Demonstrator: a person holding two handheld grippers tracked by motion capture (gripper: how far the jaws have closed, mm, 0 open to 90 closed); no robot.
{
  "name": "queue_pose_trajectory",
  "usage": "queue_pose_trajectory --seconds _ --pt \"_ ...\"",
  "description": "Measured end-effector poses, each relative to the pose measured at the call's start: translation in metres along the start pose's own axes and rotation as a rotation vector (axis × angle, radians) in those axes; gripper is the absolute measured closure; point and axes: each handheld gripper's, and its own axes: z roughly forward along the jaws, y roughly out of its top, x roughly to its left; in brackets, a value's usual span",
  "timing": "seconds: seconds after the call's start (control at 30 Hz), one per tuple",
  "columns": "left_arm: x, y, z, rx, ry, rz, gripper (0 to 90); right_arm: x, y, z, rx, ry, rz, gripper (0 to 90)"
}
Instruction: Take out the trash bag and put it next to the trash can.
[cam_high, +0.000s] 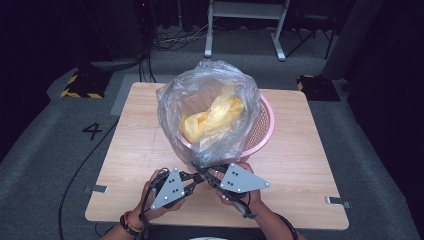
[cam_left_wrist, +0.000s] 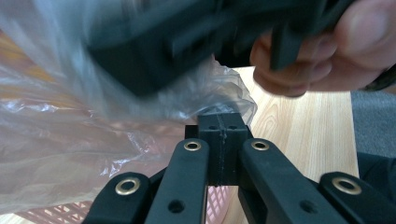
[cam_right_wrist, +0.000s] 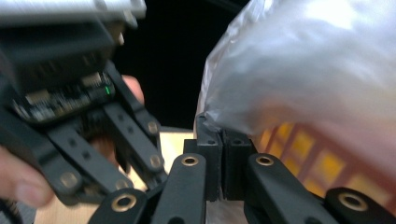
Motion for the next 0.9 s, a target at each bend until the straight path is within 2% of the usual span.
queue_pose_trajectory --seconds 0.07,0.1,0.13,0.23,0.27,0.33,0.4,0.5,0.57,0.6,0.63,0.67,0.73,0.83,0.9 --pt "0.001 -0.002 -0.003 -0.006 -0.011 -0.007 80.9 -0.001 -0.004 0.003 0.007 0.01 0.014 88.6" --pt "0.001 -0.003 -0.006 -0.011 -0.011 -0.013 80.9 -0.002 -0.006 0.004 0.012 0.011 0.017 88.7" --pt "0.001 -0.003 -0.008 -0.011 -0.005 -0.015 76.7 -0.003 -0.008 0.005 0.013 0.014 0.021 88.8" --pt "-0.001 -0.005 -0.015 -0.02 -0.008 -0.027 52.3 -0.005 -0.01 0.006 0.013 0.013 0.028 89.2" --pt "-0.002 -0.006 -0.02 -0.042 0.006 -0.039 52.3 -0.006 -0.011 0.006 0.016 0.012 0.03 89.2" --pt "0.001 -0.005 -0.029 -0.083 0.015 -0.067 39.3 -0.006 -0.013 0.007 0.028 0.018 0.026 89.2" --pt "0.007 -0.002 -0.042 -0.139 0.074 -0.115 33.4 -0.005 -0.017 0.009 0.043 0.022 0.025 89.2" --pt "0.016 0.008 -0.052 -0.167 0.209 -0.133 26.1 -0.003 -0.021 0.012 0.055 0.024 0.022 89.2" --pt "0.026 0.014 -0.055 -0.17 0.244 -0.142 21.4 -0.002 -0.021 0.013 0.059 0.024 0.022 89.3" --pt "0.037 0.019 -0.055 -0.177 0.233 -0.172 16.1 -0.002 -0.022 0.013 0.066 0.02 0.009 89.3" --pt "0.037 0.019 -0.055 -0.177 0.233 -0.172 15.3 -0.002 -0.022 0.013 0.066 0.02 0.009 89.3" --pt "0.043 0.022 -0.054 -0.176 0.238 -0.196 15.3 -0.001 -0.022 0.013 0.069 0.018 0.004 89.3" --pt "0.05 0.027 -0.052 -0.159 0.252 -0.213 15.3 -0.001 -0.023 0.014 0.076 0.014 -0.008 89.3" --pt "0.048 0.036 -0.049 -0.155 0.244 -0.197 15.3 0.001 -0.024 0.016 0.091 0.013 -0.022 89.3" --pt "0.042 0.04 -0.047 -0.157 0.243 -0.162 13.7 0.001 -0.025 0.017 0.1 0.014 -0.027 89.3"
